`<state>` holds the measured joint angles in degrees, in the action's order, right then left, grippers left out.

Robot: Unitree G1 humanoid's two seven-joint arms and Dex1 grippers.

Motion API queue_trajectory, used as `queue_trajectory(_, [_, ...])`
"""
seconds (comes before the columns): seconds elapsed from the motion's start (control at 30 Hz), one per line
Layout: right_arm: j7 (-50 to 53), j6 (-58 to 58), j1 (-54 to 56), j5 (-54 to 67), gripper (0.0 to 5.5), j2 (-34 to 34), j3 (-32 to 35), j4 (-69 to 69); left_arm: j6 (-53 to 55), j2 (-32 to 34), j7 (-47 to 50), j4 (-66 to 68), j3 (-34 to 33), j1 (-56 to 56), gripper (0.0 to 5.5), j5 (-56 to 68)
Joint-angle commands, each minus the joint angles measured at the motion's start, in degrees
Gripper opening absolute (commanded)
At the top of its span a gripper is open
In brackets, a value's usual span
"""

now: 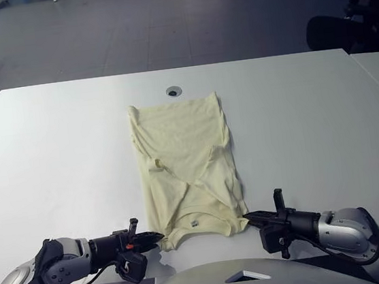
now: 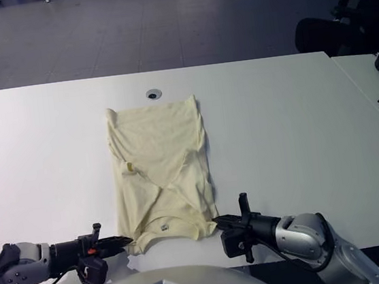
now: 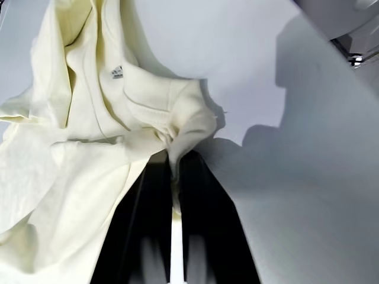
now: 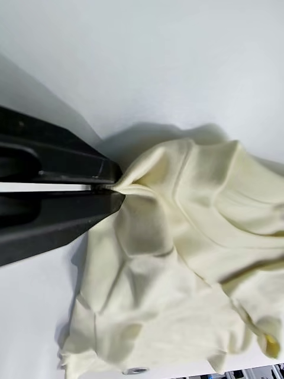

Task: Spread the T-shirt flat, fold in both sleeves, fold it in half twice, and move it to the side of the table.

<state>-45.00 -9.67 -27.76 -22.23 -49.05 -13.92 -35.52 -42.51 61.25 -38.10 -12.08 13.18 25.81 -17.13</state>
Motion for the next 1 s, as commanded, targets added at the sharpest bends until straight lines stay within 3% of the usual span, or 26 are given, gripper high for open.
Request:
queue_trajectory(0.03, [-3.66,3.47,-0.64,4.63,0.00,-1.50,1.40,-3.36,3.34,0.21,-5.52,4.15,4.24,0.39,0.02,0.80])
queue_trajectory(0.53, [-17.70,20.98,-2.22,22.90,0.00,-9.07,3.84,-10.61,21.73,9.72,-19.32,-11.15,4.40,8.80,0.02,22.64])
queue_trajectory(0.8, [-23.18,34.69,1.23,40.03,0.00,-12.71,9.29,-15.23,24.27,4.36,-21.41,-7.43,5.90,9.29,0.02,25.69])
queue_trajectory(1.0, [-22.88,46.45,16.24,58.27,0.00,-11.00,13.70,-12.29,36.02,3.72,-25.61,-12.89,4.26,8.38,0.02,37.94])
